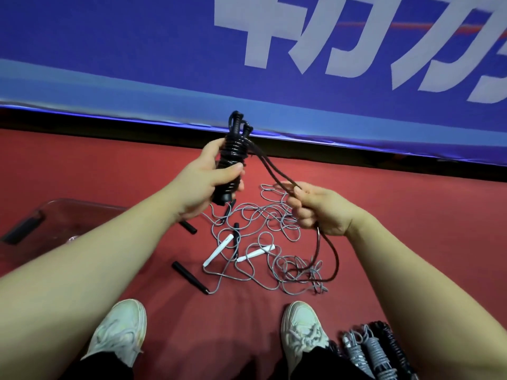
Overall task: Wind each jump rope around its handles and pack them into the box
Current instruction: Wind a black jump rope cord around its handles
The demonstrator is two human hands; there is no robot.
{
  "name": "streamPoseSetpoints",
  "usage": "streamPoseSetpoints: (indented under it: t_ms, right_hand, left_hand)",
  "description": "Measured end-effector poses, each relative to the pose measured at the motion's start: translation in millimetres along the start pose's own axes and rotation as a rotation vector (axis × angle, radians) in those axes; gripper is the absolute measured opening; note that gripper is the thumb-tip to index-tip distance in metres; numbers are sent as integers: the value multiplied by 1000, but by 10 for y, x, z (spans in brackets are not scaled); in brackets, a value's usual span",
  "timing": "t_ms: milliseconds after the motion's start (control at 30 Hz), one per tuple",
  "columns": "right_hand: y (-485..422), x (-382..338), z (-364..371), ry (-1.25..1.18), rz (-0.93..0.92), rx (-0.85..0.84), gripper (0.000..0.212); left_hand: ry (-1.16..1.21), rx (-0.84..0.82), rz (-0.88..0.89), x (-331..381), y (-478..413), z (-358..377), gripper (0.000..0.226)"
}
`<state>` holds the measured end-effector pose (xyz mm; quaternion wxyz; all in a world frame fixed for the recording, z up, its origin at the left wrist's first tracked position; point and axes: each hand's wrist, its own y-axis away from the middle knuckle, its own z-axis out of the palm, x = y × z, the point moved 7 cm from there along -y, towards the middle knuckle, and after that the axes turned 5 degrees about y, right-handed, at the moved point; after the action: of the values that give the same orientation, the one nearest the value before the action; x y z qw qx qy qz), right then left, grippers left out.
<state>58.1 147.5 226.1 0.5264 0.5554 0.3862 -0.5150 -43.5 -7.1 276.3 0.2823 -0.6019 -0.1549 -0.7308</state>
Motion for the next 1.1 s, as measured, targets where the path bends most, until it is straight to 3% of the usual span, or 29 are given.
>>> streamPoseSetpoints:
  t_ms: [67,133,233,267,367,433,567,633,733,800,967,1100]
  right_hand:
    - [-5,190,63,-121,87,-76,30]
    - [-73,340,1,-8,138,-23,30]
    - [-164,352,-117,561,135,169,28]
    - [-188,332,-138,609,118,231,23]
    - [-220,202,-36,362,14,304,38]
    - [-276,109,127,265,-47,253,32]
    - [-379,61,515,396,-67,197,24]
    - [-430,58,620,459,-112,214,11]
    - [-438,41,723,276,-118,170,17]
    - [-411,-7,711,148,-122,139,18]
    - [-361,-275,418,734,-289,204,26]
    - [-262,-305,391,556,-319,137,29]
  left_hand:
    - [43,-91,-64,-34,24,116,52]
    - [-24,-134,-114,-95,28,177,55]
    - [-553,29,-81,-105,-43,60,51]
    - [-764,96,-56,-88,-68,-4,52]
    - [-1165,189,-51,-106,-97,-143,61]
    - [-1301,192,-53,-155,-107,-176,60]
    - [-1462,217,-9,-150,-109,-209,61]
    - [-1490,215,-16,-161,-109,-245,64]
    - [-1387,193,-34,-146,-105,-320,63]
    - [-1191,153,-67,-155,-94,-374,60]
    - [-336,88,-202,-291,-36,-360,52]
    - [31,-74,-194,-166,11,-114,41]
